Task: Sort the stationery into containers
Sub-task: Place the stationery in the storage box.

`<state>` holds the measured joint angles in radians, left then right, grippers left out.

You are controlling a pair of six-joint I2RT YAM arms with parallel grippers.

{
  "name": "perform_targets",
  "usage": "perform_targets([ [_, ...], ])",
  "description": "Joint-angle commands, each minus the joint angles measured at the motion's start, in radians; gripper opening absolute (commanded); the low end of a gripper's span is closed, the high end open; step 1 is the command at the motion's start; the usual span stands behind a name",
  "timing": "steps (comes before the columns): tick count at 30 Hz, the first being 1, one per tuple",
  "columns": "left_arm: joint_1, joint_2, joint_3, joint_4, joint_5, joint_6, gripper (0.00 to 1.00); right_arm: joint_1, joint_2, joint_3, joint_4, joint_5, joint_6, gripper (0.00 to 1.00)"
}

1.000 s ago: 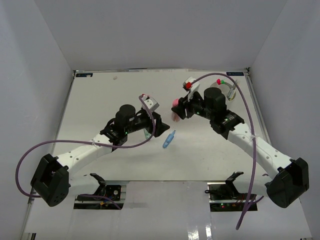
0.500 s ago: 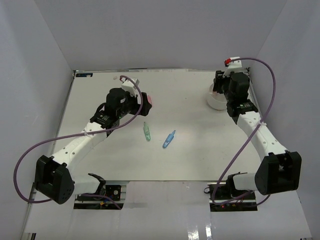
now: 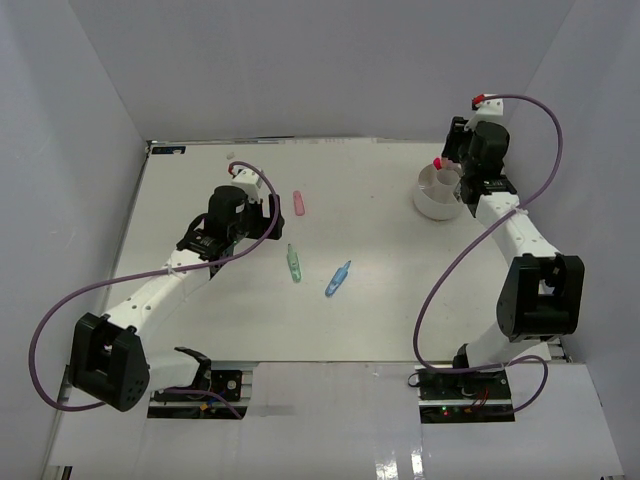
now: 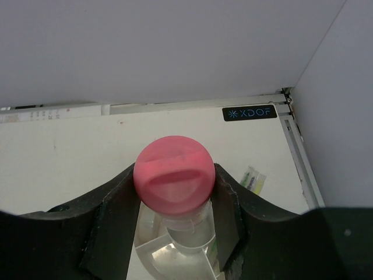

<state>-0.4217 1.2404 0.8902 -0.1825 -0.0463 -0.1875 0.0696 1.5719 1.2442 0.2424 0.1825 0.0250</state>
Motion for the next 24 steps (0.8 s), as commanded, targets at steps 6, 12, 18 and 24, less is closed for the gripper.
perform_targets([
  [6, 0.001, -0.024, 0.006, 0.000, 0.019, 0.008, 0.98, -0.017, 0.062, 0.047, 0.100, -0.011, 0.046, 0.08],
  [12, 0.001, -0.022, 0.006, 0.002, 0.022, 0.010, 0.98, -0.027, 0.056, -0.002, 0.112, 0.003, 0.046, 0.08],
  [18, 0.001, -0.022, 0.006, 0.000, 0.034, 0.008, 0.98, -0.036, 0.033, -0.025, 0.113, -0.009, 0.043, 0.08],
  [24, 0.001, -0.016, 0.006, 0.000, 0.039, 0.008, 0.98, -0.037, 0.042, -0.035, 0.113, -0.029, 0.046, 0.08],
])
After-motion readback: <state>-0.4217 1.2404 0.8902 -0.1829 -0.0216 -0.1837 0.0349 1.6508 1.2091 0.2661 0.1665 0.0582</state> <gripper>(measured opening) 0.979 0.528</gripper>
